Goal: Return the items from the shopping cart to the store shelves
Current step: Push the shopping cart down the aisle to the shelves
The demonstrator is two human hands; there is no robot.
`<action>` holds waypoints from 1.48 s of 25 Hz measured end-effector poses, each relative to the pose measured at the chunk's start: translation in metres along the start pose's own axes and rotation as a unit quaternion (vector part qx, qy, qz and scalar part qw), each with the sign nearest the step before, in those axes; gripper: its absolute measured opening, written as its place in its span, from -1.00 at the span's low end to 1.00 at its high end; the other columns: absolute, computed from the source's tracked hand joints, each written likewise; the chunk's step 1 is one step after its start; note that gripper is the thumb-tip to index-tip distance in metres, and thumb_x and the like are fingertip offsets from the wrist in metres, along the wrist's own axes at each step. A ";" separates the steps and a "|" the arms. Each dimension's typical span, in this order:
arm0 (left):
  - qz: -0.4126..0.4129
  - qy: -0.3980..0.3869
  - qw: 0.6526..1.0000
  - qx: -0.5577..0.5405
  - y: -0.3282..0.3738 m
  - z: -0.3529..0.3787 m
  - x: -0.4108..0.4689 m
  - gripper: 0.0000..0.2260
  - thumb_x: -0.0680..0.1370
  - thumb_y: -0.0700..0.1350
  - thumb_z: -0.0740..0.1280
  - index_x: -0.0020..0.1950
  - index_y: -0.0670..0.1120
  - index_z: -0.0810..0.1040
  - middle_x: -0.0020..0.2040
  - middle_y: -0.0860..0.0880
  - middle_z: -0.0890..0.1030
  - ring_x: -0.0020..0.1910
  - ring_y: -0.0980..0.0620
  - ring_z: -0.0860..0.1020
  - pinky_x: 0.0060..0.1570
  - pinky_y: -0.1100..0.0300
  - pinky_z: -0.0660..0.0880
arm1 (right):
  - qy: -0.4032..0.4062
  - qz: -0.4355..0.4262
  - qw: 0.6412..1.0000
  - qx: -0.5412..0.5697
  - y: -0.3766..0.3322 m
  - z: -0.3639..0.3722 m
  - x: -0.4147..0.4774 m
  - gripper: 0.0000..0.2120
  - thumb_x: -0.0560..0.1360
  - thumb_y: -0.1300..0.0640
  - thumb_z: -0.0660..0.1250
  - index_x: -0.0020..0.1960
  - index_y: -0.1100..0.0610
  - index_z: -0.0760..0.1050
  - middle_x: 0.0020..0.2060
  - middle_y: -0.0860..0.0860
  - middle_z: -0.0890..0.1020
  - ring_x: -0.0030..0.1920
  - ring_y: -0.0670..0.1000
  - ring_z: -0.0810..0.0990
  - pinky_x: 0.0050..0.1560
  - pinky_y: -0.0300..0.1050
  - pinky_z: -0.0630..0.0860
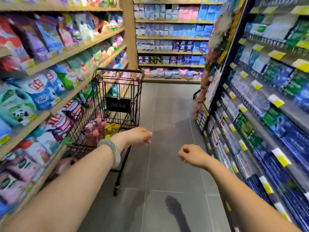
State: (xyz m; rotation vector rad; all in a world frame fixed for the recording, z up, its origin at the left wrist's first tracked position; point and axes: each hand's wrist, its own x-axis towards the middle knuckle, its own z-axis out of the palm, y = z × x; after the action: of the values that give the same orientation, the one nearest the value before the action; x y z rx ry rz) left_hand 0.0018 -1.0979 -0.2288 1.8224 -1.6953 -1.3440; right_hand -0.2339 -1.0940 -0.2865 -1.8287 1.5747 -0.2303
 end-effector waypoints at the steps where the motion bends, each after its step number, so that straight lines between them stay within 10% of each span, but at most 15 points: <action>1: -0.014 0.004 1.000 -0.014 0.000 -0.010 0.027 -0.84 0.62 -0.11 0.16 -0.02 -0.12 0.50 -0.12 -0.06 0.53 -0.36 0.15 0.46 -0.42 0.37 0.38 | -0.015 0.001 1.000 0.005 0.001 -0.012 0.034 -0.77 0.50 0.09 0.24 -0.28 0.12 0.54 -0.24 0.07 0.69 -0.15 0.09 0.64 -0.03 -0.04 0.55; 6: -0.087 0.133 0.963 -0.220 -0.025 -0.079 0.141 -0.84 0.62 -0.12 0.19 0.09 -0.15 0.51 -0.15 -0.06 0.61 -0.25 0.05 0.53 -0.26 0.26 0.46 | -0.041 0.086 0.975 0.198 -0.001 -0.057 0.182 -0.78 0.56 0.19 0.19 -0.25 0.11 0.48 -0.33 0.02 0.60 -0.40 -0.03 0.49 -0.36 -0.25 0.38; 10: -0.130 0.253 0.806 -0.520 -0.035 -0.156 0.253 -0.80 0.60 -0.19 0.16 -0.18 -0.15 0.49 -0.28 -0.04 0.59 -0.30 0.07 0.54 -0.26 0.25 0.47 | -0.001 0.129 0.944 0.304 -0.011 -0.092 0.325 -0.75 0.60 0.18 0.15 -0.24 0.10 0.42 -0.40 0.00 0.55 -0.48 -0.08 0.44 -0.51 -0.36 0.33; 17: -0.136 0.293 0.797 -0.510 0.009 -0.306 0.469 -0.74 0.59 -0.17 0.12 -0.26 -0.11 0.48 -0.57 0.06 0.56 -0.52 0.14 0.55 -0.32 0.27 0.39 | 0.009 0.076 0.949 0.306 -0.083 -0.190 0.563 -0.75 0.60 0.21 0.14 -0.23 0.11 0.43 -0.35 0.03 0.55 -0.55 -0.16 0.48 -0.48 -0.35 0.31; 26: -0.120 0.229 0.854 -0.452 0.083 -0.381 0.730 -0.88 0.60 -0.12 0.19 -0.09 -0.10 0.46 -0.22 -0.03 0.48 -0.26 0.07 0.45 -0.23 0.22 0.40 | -0.058 0.030 0.961 0.270 -0.114 -0.274 0.818 -0.85 0.57 0.19 0.18 -0.16 0.12 0.44 -0.29 0.03 0.58 -0.35 -0.04 0.51 -0.32 -0.22 0.39; 30: -0.192 0.358 0.788 -0.463 0.072 -0.412 0.839 -0.60 0.51 -0.03 0.29 0.31 -0.17 0.41 0.13 -0.09 0.51 0.08 -0.07 0.48 0.07 0.11 0.44 | -0.132 0.001 0.969 0.209 -0.129 -0.314 0.932 -0.90 0.58 0.16 0.18 -0.07 0.13 0.45 -0.29 0.01 0.58 -0.34 -0.06 0.52 -0.30 -0.23 0.42; 34: -0.245 0.405 0.746 -0.468 0.050 -0.430 0.894 -0.63 0.59 -0.25 0.15 0.39 -0.31 0.33 -0.25 -0.06 0.41 -0.29 -0.01 0.41 -0.20 0.15 0.42 | -0.196 -0.022 0.961 0.191 -0.157 -0.339 1.025 -0.87 0.58 0.15 0.19 -0.11 0.11 0.47 -0.27 0.02 0.59 -0.32 -0.05 0.54 -0.27 -0.22 0.46; 37: -0.278 0.481 0.641 -0.531 0.025 -0.447 0.920 -0.71 0.59 -0.16 0.23 0.27 -0.24 0.36 -0.21 -0.10 0.38 -0.23 -0.07 0.40 -0.14 0.11 0.39 | -0.266 -0.071 0.952 0.137 -0.184 -0.321 1.083 -0.86 0.57 0.17 0.20 -0.14 0.11 0.48 -0.27 0.03 0.60 -0.32 -0.05 0.53 -0.26 -0.21 0.46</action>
State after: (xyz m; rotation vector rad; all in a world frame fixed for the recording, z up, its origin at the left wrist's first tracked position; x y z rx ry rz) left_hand 0.2060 -2.0918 -0.3615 1.6634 0.2828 -0.8195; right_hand -0.0006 -2.2147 -0.2651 -1.6101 0.9863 -0.0125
